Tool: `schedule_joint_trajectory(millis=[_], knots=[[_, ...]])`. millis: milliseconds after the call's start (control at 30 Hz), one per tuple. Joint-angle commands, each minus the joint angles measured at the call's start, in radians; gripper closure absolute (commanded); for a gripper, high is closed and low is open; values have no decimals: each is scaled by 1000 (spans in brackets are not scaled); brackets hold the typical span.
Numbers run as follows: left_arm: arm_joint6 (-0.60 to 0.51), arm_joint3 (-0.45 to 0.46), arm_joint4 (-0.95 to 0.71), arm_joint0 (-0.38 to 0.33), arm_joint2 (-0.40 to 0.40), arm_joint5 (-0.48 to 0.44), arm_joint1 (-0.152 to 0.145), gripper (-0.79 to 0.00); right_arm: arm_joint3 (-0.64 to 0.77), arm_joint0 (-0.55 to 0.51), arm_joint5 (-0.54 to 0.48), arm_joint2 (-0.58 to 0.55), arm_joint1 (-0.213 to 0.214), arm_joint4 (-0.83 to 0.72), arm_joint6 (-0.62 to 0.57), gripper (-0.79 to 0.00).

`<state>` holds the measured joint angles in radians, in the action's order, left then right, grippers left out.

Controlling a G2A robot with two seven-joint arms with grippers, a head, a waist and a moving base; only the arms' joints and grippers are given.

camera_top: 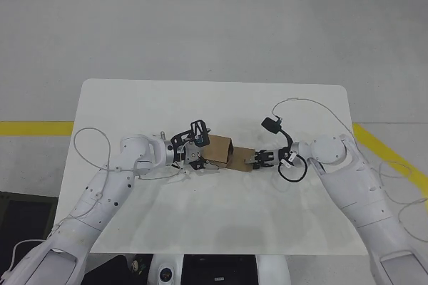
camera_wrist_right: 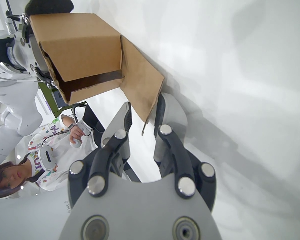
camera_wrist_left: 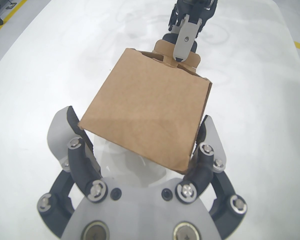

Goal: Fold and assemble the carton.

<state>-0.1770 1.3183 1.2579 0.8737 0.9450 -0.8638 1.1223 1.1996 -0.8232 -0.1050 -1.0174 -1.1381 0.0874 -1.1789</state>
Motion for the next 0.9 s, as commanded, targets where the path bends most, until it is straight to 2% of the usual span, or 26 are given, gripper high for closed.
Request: schedule_joint_trajectory(millis=[0,200,433,667,867], knots=[[0,0,0,0,0,0,0,-785,-14,8,-9,10,-5,-22,4,-188],[0,-1,2,1,3,1,0,-785,-22,22,-28,16,-14,-99,11,-175],[-1,2,7,3,3,0,0,-785,27,28,-3,23,-16,-128,-4,-191],[-4,3,9,3,2,-2,0,-785,29,48,32,47,-21,-118,-11,-299],[-9,5,9,5,5,-5,-1,-785,52,44,23,35,-20,-143,15,-360]])
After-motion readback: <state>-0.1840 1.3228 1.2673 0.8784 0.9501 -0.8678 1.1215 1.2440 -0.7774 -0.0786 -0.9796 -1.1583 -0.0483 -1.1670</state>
